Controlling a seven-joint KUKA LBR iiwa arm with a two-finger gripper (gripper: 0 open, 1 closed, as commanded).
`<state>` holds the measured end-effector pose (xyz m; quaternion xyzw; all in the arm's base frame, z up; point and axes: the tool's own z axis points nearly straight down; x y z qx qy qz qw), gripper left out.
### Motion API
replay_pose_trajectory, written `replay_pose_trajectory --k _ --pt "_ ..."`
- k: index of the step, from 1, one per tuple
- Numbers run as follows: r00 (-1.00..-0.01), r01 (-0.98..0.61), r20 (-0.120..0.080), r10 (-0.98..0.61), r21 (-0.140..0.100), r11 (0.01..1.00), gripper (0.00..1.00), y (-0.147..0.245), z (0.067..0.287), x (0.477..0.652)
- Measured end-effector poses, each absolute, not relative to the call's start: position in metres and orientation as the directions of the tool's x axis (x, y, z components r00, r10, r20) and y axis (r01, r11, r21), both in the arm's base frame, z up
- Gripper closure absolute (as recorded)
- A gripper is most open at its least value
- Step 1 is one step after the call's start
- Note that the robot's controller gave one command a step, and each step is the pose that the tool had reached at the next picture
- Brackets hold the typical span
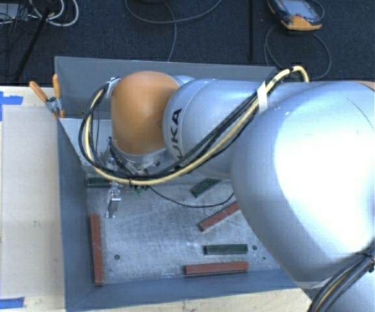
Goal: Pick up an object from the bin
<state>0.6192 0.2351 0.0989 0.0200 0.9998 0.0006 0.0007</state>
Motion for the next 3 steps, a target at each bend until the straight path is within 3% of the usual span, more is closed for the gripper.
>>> replay_pose_trajectory --k 1,2,3 --pt "-0.986 0.166 -0.001 0.166 0.002 0.986 0.00 0.2422 0.0715 0.6222" --pt "-0.995 0.104 -0.009 0.104 0.005 0.995 1.00 0.2420 0.0749 0.6246" --pt "-0.997 0.071 -0.009 0.071 0.006 0.997 1.00 0.2410 0.0749 0.6250"
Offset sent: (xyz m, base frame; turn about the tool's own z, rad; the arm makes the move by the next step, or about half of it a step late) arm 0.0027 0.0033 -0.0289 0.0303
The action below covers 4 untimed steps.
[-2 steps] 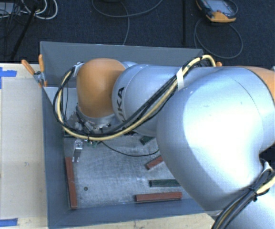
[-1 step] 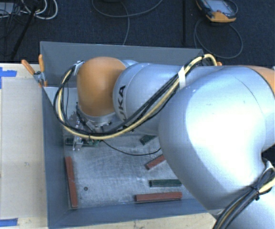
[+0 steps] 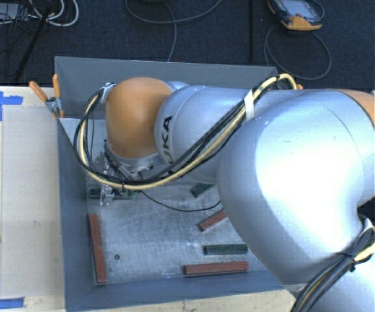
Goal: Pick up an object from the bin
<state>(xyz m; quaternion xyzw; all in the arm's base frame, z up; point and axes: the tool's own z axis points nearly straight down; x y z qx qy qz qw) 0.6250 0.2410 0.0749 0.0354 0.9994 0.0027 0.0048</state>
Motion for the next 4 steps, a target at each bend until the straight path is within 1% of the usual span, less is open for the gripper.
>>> replay_pose_trajectory --k 1,2,3,4 --pt "-0.995 0.097 -0.002 0.097 0.002 0.995 1.00 0.242 0.076 0.625" --pt "-0.997 0.071 -0.001 0.071 0.000 0.997 1.00 0.241 0.076 0.625" --pt "-0.995 0.096 -0.005 0.096 0.003 0.995 1.00 0.242 0.125 0.626" --pt "-0.997 0.073 -0.002 0.073 0.000 0.997 1.00 0.241 0.131 0.625"
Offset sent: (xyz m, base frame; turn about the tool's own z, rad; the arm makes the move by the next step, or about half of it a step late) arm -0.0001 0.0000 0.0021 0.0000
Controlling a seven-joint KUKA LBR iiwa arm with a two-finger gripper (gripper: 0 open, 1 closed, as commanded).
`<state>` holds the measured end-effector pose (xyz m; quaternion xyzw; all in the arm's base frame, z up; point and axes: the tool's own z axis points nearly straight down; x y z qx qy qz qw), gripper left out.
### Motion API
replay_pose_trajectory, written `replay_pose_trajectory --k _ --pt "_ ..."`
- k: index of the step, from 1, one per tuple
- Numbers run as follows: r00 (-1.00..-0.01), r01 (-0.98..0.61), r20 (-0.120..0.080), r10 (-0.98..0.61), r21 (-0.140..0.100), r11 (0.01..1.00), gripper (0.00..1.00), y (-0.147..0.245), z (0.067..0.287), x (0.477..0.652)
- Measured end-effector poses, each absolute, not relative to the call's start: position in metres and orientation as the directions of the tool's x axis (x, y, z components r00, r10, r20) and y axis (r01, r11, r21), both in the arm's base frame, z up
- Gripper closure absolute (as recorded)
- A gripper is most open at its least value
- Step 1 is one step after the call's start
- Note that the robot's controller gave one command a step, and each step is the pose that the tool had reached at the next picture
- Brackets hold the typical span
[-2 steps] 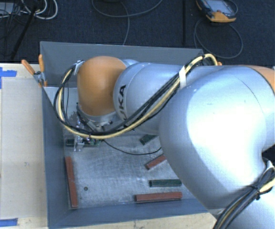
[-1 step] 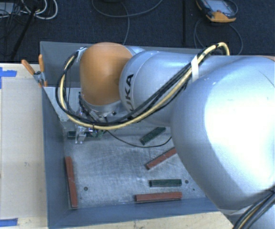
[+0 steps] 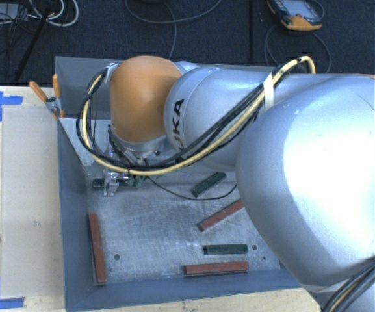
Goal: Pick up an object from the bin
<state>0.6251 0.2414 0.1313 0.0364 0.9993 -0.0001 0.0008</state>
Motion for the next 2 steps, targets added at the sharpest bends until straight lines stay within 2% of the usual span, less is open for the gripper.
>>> replay_pose_trajectory --k 1,2 --pt "-0.995 0.095 -0.005 0.095 0.003 0.995 1.00 0.242 0.176 0.628" --pt "-0.997 0.073 -0.004 0.073 0.001 0.997 1.00 0.242 0.196 0.626"
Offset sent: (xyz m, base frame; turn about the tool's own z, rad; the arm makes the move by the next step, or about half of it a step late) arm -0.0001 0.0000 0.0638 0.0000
